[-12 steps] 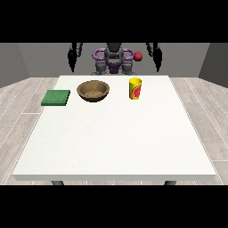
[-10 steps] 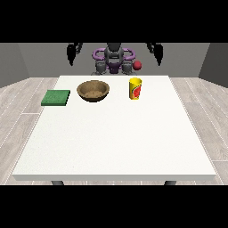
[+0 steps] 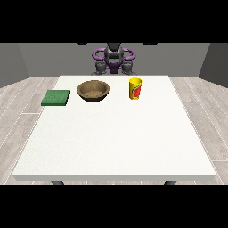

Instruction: Pick the cup and pour the ball into the bowl, then pick the bowl and place it on the pad

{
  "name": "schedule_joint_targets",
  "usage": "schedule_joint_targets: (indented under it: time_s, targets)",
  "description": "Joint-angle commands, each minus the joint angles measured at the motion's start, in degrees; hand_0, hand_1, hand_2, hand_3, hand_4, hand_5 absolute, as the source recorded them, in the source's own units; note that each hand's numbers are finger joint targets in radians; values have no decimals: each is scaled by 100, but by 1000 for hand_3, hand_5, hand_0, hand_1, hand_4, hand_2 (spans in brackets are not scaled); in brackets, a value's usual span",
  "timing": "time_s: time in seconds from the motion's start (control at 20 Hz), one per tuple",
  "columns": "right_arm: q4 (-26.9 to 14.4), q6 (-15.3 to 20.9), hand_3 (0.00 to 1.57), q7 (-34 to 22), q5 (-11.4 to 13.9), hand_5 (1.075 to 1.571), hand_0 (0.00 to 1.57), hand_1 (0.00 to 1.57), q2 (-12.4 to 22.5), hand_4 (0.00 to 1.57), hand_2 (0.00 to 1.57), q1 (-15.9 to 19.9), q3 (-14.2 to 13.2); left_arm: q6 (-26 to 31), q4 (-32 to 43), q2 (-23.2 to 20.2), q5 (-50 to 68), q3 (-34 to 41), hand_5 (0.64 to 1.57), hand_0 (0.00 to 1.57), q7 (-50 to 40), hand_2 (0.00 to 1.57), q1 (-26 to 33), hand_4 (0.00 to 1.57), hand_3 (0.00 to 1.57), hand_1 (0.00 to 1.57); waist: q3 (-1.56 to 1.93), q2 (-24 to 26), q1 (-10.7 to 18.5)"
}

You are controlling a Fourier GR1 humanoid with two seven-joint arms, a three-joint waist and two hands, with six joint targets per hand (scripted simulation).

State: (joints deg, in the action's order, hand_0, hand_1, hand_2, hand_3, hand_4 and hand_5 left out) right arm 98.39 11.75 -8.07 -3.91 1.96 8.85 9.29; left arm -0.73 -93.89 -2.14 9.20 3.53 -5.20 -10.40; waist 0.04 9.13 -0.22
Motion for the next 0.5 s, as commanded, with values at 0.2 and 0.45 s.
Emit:
schedule_joint_targets:
  time_s: [0.2,0.45]
  targets:
    - [491,1081,476,-370,252,1566,0,0,-192,821,352,675,864,-315,229,-335,422,658,1567,0,-462,0,-1467,0,0,0,-5,-531,-247]
    - [126,681,455,106,239,1566,0,0,-92,802,194,949,281,-84,481,-153,169,345,1562,0,586,0,-1159,0,0,0,-5,-1145,-133]
